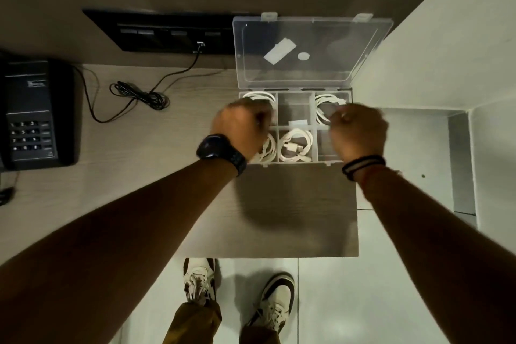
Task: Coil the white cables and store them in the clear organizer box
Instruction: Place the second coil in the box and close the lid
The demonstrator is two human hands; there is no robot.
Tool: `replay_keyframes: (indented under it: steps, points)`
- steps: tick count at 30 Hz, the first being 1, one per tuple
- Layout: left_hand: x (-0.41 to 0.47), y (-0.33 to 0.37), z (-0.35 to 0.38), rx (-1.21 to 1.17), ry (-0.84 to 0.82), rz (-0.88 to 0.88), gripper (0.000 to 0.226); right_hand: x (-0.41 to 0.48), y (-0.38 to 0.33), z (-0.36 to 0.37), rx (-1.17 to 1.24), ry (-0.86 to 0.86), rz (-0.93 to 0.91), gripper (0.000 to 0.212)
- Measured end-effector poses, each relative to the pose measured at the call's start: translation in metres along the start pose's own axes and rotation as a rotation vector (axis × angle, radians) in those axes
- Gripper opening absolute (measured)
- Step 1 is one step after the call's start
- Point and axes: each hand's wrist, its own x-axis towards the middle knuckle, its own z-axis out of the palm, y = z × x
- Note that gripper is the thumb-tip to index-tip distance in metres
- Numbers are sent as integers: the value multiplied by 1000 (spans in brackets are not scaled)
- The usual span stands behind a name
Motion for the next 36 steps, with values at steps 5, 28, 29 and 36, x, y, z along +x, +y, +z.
replay_keyframes:
  steps: [5,28,29,36]
  points:
    - [42,0,-33,-398,498,-400,52,50,-16,-32,385,116,145,54]
    - [-75,-36,20,474,-411,228,74,-51,90,17,-299,-368,-550,45]
    - [-76,-38,22,472,-379,224,73,-52,91,17,-299,-348,-571,46]
    - [-69,-35,33,442,-202,225,58,-37,83,6,-368,-374,-624,45]
